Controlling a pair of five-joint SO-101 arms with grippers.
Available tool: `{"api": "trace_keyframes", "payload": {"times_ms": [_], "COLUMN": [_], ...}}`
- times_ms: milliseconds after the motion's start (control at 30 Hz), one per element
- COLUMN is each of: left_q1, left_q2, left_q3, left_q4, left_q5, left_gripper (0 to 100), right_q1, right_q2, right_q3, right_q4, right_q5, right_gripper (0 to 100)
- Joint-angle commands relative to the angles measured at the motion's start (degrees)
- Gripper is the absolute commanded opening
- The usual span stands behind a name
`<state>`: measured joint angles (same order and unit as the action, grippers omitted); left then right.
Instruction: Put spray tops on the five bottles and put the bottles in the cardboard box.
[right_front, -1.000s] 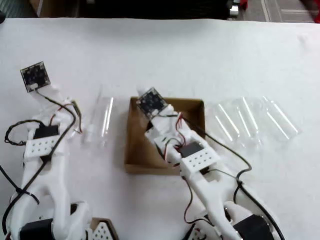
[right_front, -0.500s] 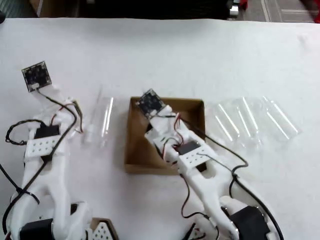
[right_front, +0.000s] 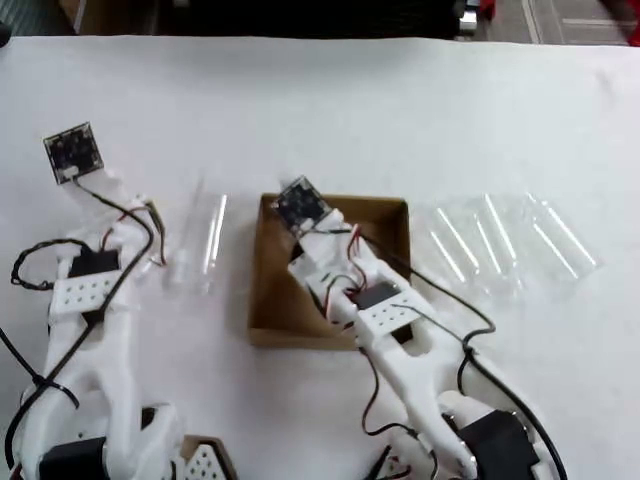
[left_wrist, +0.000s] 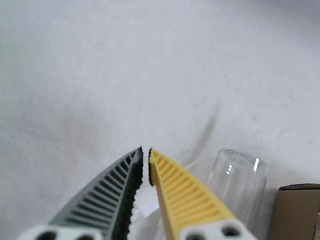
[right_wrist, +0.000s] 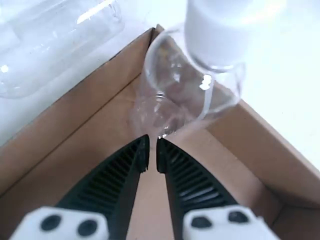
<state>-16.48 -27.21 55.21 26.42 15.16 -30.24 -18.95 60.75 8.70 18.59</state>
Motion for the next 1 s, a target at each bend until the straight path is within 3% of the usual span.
{"api": "trace_keyframes", "payload": {"times_ms": [0, 200, 500, 633, 767, 967], "left_q1": [0.7, 0.7, 0.7, 0.7, 0.7, 0.7], "left_q2": [-1.1, -1.1, -1.1, -1.1, -1.1, -1.0], "left_q3": [-0.4, -0.4, -0.4, -0.4, -0.4, 0.4], "left_q4": [-1.0, -1.1, -1.1, -1.0, -1.0, -1.3], "left_q5": [0.2, 0.2, 0.2, 0.2, 0.2, 0.0], "left_gripper": [3, 3, 3, 3, 3, 3], "right_q1": [-0.8, -0.5, 2.3, 13.3, 27.2, 44.8], "right_q2": [-0.7, -5.1, -28.7, -41.1, -49.8, -51.4], "right_q3": [-1.9, -1.9, -2.0, -2.0, -2.1, -1.8], "right_q4": [0.6, 7.6, 23.9, 30.2, 33.5, 33.0], "right_q5": [-0.4, -0.4, 1.8, 9.5, 11.3, 17.3], "right_gripper": [1.5, 1.5, 1.5, 1.5, 1.5, 1.6]}}
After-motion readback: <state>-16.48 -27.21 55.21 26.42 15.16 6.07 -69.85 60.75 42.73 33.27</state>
